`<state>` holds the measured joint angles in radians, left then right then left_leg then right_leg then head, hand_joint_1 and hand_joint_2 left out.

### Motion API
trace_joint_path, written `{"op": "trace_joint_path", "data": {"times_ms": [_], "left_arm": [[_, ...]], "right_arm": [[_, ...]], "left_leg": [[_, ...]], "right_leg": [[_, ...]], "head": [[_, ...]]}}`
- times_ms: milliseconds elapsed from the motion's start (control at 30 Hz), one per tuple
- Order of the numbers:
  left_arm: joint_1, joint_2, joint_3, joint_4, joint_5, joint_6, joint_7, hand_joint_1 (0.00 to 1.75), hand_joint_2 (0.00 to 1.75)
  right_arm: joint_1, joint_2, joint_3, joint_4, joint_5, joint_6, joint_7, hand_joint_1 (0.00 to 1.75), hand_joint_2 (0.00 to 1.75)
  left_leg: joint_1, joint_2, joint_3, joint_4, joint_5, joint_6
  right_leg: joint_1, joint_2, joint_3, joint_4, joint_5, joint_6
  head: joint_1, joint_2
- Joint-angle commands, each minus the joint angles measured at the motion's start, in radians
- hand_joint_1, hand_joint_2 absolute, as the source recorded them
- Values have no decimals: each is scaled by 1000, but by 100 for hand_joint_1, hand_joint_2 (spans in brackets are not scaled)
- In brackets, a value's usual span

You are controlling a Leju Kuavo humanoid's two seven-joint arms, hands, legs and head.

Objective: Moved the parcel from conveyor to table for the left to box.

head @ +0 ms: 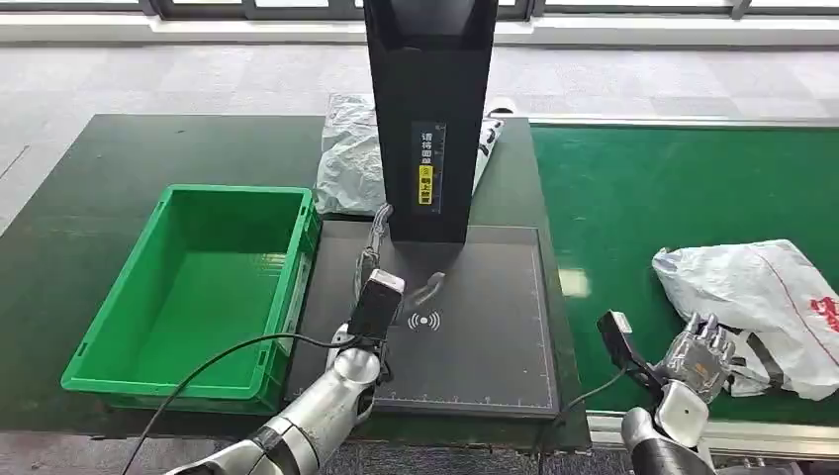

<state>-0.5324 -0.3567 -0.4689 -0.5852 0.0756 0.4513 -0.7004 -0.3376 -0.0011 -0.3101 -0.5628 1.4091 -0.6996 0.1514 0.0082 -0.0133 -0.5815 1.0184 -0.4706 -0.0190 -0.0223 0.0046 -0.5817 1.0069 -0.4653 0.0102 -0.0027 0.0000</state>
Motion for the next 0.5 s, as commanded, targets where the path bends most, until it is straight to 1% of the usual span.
{"op": "trace_joint_path", "data": {"times_ms": [33,200,267,300,367,400,467,500], "left_arm": [[13,39,155,-36,-41,13,2,0,175],[21,38,171,-48,-50,20,2,0,175],[33,40,184,-62,-58,22,2,0,175],[39,41,190,-70,-61,23,2,0,175],[44,43,197,-76,-62,22,2,0,175],[47,44,201,-80,-65,20,2,0,175],[50,46,208,-87,-65,19,2,0,175],[50,46,208,-87,-65,19,2,0,175]], "right_arm": [[-170,-70,19,255,66,44,115,0,175],[-182,-74,24,265,75,39,126,0,175],[-194,-77,27,270,81,34,132,0,175],[-201,-80,27,274,83,39,134,0,175],[-211,-89,29,280,88,47,141,0,175],[-213,-93,28,283,89,49,144,0,175],[-217,-98,27,297,87,88,147,0,175],[-217,-98,27,297,87,88,147,0,175]], "left_leg": [[0,7,2,-1,1,0],[0,3,1,-1,2,1],[-1,4,1,-1,2,2],[0,6,2,-2,2,2],[0,3,1,-1,2,1],[0,4,2,-2,2,2],[0,5,2,-2,2,2],[0,4,1,-1,2,2]], "right_leg": [[0,5,-1,-1,3,-2],[0,2,0,-1,2,0],[0,3,0,0,2,0],[0,4,0,-2,3,-1],[-1,2,0,0,2,0],[-1,3,0,-1,2,-1],[-1,3,0,-1,3,-1],[-1,2,0,0,2,0]], "head": [[0,0],[0,0],[0,0],[0,0],[0,0],[0,0],[0,0],[0,0]]}}
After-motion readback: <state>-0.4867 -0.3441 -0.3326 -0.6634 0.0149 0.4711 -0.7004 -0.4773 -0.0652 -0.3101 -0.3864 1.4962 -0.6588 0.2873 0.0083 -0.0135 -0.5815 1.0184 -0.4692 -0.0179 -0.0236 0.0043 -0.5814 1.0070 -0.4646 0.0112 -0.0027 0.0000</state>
